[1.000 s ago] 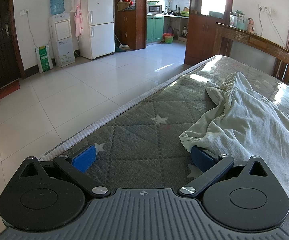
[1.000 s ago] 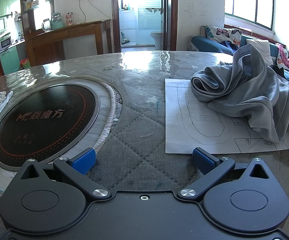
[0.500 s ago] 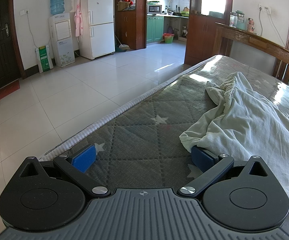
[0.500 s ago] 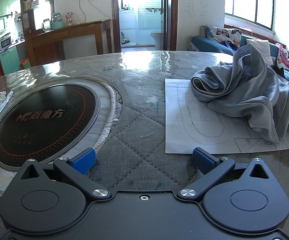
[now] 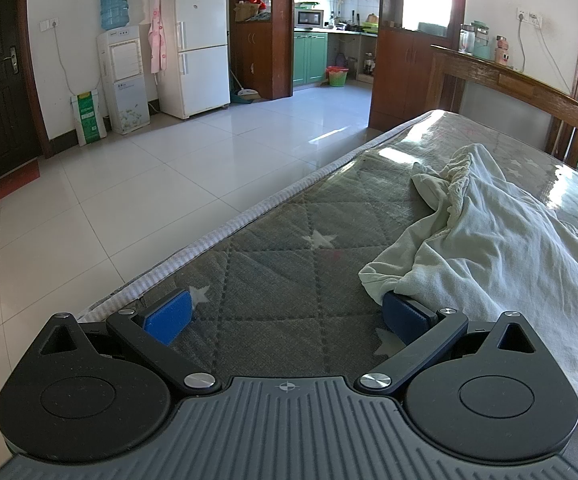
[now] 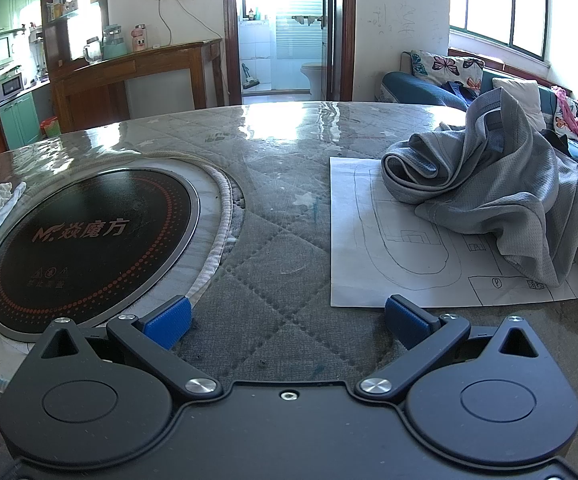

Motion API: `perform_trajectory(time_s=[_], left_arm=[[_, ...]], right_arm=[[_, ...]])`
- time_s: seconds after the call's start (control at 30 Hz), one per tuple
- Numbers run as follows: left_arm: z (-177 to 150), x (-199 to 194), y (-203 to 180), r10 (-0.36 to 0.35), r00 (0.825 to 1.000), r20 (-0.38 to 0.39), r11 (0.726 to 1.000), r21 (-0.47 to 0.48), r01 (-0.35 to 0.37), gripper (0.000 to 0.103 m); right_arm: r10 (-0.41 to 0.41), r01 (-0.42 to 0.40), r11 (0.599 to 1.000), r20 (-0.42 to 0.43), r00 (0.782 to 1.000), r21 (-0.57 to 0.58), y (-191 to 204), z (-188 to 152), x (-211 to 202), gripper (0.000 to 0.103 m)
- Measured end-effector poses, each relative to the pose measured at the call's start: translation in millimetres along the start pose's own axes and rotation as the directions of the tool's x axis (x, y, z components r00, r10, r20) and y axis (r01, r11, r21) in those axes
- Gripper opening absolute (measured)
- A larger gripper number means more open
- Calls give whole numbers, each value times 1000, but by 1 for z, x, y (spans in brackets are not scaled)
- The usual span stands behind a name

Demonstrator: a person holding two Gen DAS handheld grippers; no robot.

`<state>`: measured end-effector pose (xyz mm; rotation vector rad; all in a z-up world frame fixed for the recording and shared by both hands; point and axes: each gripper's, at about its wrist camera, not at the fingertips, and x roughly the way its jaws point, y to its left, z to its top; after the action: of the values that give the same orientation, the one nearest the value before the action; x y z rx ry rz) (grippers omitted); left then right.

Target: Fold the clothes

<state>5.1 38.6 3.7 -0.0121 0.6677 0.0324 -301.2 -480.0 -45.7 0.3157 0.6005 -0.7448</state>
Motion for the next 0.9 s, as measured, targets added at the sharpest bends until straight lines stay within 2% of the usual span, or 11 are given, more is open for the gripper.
perform_trajectory(time_s=[0.33, 0.7, 0.9], left_arm=[[0, 0, 0, 0, 1000, 0, 1000, 0, 0, 103], [0, 0, 0, 0, 1000, 0, 1000, 0, 0, 103], [0, 0, 0, 2, 1000, 1, 1000, -1, -2, 103]], right_arm=[[-5, 5, 1000, 2, 1000, -4, 1, -1, 0, 103], [-87, 87, 995, 6, 996, 52, -6, -1, -2, 103], [-91, 91, 994, 2, 996, 60, -8, -1, -1, 103]])
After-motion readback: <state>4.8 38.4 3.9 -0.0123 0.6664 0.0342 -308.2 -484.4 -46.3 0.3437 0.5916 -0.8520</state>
